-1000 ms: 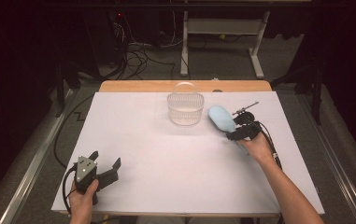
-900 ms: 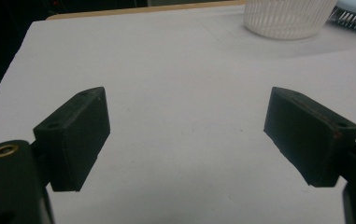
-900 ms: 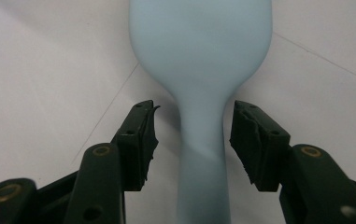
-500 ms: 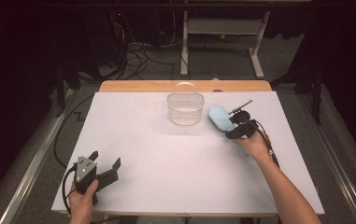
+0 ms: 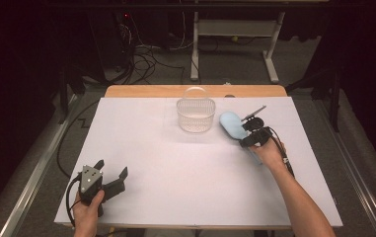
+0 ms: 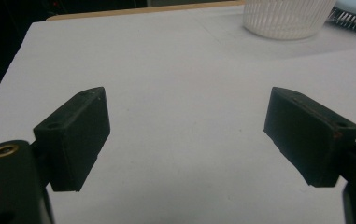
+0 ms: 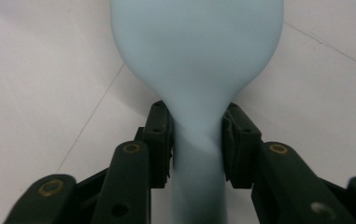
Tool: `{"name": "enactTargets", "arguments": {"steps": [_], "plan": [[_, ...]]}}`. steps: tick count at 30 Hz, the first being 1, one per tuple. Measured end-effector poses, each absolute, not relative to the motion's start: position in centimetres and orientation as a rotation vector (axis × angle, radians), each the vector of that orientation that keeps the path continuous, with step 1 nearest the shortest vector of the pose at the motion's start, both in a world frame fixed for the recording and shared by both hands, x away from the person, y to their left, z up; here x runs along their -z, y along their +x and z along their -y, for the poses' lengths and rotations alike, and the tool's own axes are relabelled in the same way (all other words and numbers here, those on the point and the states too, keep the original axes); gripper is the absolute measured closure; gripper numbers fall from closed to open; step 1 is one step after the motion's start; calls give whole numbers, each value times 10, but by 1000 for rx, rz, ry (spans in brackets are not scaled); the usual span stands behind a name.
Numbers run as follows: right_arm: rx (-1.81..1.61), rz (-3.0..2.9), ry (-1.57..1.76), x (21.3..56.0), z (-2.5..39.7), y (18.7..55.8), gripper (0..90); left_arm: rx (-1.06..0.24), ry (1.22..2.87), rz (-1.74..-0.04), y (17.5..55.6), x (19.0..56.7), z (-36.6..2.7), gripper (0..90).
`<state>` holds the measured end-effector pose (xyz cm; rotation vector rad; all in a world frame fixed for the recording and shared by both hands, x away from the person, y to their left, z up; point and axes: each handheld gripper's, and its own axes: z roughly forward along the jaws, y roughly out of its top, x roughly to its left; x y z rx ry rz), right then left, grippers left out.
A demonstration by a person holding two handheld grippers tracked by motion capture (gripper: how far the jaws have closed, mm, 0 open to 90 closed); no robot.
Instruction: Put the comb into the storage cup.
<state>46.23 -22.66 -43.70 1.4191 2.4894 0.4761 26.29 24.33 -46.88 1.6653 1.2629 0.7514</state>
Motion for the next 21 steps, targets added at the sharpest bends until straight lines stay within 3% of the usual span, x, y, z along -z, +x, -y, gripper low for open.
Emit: {"name": "enactTargets", "arguments": {"steps": [21], "plan": [[-476,-2495,1370,437,227,459,706,-756,1670,-1262,263,469,-244,152]]}}
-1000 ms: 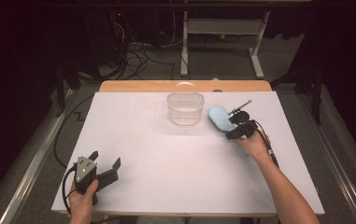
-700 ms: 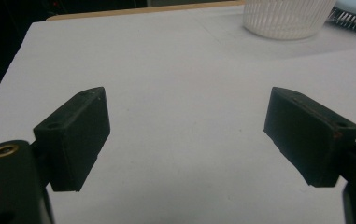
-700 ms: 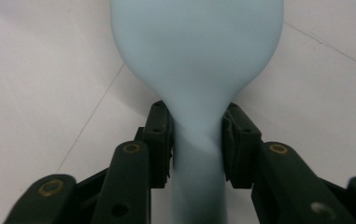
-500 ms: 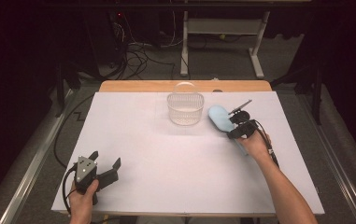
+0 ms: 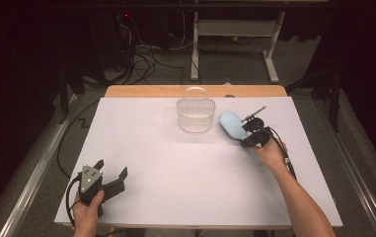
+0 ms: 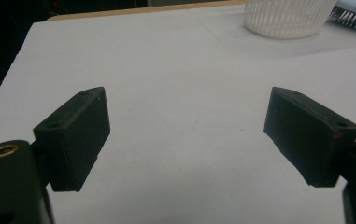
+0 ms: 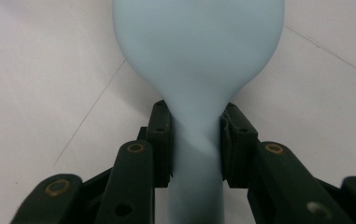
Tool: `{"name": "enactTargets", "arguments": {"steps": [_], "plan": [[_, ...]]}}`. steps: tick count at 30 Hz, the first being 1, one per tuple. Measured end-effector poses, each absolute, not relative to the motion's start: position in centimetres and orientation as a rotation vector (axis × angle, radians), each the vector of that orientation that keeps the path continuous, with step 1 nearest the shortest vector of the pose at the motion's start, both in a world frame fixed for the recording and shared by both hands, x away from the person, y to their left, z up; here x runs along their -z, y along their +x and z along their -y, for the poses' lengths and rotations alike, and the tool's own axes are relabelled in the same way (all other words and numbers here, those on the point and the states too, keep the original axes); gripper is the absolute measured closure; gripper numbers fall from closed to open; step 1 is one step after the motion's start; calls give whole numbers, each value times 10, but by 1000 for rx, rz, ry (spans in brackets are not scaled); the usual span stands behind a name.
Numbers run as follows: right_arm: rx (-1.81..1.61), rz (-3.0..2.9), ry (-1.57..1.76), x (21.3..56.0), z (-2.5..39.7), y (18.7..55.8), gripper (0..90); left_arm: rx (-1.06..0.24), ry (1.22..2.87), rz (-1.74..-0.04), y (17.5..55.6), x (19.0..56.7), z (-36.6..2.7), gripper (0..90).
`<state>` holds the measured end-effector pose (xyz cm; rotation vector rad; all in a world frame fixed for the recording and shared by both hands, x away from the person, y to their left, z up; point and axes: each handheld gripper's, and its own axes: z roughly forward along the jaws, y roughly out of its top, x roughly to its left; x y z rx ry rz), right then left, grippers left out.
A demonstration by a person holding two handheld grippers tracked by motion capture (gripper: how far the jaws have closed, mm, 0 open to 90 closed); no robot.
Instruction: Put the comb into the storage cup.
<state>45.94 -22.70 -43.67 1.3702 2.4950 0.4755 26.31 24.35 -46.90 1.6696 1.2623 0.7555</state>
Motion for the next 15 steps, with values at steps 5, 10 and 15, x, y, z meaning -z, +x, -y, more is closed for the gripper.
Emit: {"name": "enactTargets", "arguments": {"steps": [5,10,15], "plan": [[-488,-2483,1374,435,228,458,706,-756,1668,-1263,263,469,-244,152],[-512,-2470,1382,432,231,456,707,-758,1665,-1265,263,469,-244,152],[-539,-2463,1371,427,234,452,706,-757,1668,-1259,263,469,-244,152]]}}
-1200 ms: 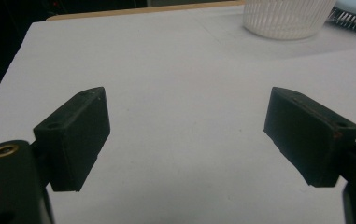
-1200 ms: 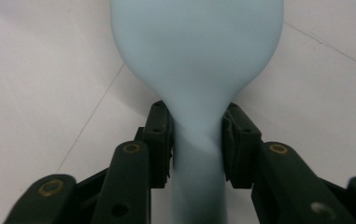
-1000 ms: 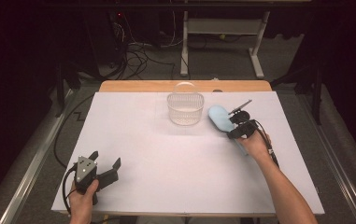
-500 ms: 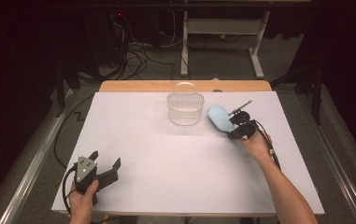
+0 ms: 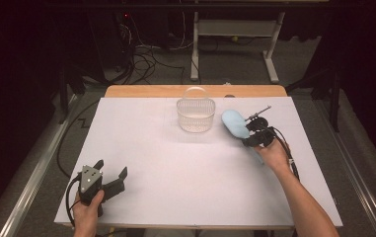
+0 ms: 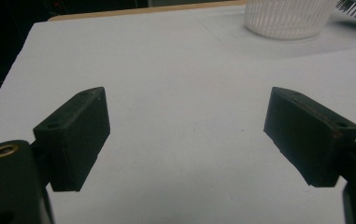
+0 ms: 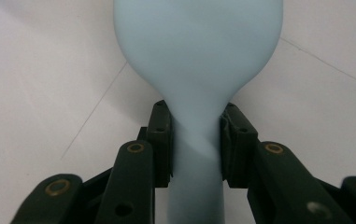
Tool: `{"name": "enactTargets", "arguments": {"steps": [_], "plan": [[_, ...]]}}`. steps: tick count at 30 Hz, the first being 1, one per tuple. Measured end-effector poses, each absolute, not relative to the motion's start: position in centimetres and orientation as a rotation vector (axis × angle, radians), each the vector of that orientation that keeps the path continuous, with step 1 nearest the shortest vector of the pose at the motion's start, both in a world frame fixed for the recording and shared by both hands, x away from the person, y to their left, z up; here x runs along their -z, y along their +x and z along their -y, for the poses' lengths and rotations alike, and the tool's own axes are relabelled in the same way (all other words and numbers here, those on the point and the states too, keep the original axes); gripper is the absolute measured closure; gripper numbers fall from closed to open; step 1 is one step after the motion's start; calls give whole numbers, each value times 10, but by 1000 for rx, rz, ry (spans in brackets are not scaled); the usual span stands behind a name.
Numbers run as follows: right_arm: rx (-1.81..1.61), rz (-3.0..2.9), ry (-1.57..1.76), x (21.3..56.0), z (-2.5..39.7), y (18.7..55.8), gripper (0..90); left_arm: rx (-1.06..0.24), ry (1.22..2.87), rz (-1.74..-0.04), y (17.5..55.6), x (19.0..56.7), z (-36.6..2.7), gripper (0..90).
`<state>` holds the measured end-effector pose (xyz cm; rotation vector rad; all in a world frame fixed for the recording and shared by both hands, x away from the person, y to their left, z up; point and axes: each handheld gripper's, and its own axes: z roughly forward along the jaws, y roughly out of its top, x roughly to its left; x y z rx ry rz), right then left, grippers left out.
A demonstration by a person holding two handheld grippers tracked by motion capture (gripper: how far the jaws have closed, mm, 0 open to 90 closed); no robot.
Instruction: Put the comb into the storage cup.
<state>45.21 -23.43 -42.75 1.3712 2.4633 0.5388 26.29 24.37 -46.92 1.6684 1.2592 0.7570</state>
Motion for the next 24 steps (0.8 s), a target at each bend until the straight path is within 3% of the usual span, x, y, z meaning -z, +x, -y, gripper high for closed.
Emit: {"name": "enactTargets", "arguments": {"steps": [24], "plan": [[-695,-2438,1304,409,240,418,706,-752,1668,-1216,261,470,-245,143]]}}
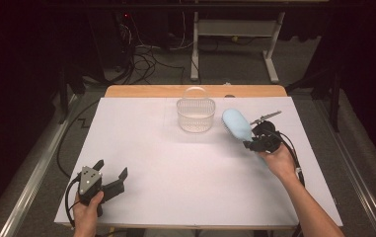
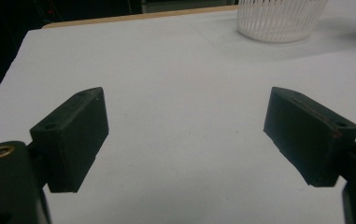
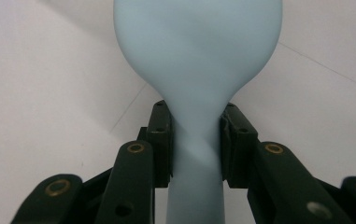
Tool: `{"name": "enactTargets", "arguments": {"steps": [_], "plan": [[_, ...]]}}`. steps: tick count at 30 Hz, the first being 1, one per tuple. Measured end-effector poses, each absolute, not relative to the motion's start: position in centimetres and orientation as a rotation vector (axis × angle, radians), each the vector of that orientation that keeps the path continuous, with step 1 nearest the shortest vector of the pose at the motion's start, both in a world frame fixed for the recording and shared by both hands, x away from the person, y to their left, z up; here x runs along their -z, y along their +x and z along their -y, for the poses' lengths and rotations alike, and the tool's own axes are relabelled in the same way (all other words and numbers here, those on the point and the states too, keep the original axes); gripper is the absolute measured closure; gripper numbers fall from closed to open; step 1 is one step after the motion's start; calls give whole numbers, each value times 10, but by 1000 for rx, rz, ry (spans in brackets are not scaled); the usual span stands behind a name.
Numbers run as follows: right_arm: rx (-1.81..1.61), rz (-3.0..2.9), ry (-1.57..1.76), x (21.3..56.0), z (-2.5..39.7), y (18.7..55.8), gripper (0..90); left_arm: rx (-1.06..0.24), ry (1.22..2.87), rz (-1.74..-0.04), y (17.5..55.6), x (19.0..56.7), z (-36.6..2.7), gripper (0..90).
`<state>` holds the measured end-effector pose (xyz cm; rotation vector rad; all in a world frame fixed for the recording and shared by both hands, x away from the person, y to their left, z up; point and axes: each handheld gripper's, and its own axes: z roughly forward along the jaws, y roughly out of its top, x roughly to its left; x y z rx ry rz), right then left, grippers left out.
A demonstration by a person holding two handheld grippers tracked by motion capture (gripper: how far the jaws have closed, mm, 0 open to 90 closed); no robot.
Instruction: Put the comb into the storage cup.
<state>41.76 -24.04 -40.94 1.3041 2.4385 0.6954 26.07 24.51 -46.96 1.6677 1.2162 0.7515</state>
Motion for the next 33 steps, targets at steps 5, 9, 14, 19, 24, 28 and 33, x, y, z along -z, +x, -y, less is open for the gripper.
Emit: {"name": "enactTargets", "arguments": {"steps": [5,9,14,19,24,28,33], "plan": [[-739,-2439,1290,407,241,410,706,-746,1676,-1207,261,470,-245,131],[-781,-2430,1282,405,243,403,706,-745,1682,-1202,260,470,-244,129],[-814,-2426,1273,405,243,394,706,-742,1679,-1195,259,469,-244,125],[-849,-2422,1272,408,246,386,706,-741,1677,-1199,259,469,-243,102],[-893,-2408,1278,409,250,379,706,-741,1679,-1202,259,469,-242,102],[-929,-2399,1265,411,253,372,706,-739,1680,-1197,259,469,-240,102],[-959,-2399,1248,414,254,363,706,-737,1687,-1185,259,469,-238,102]]}}
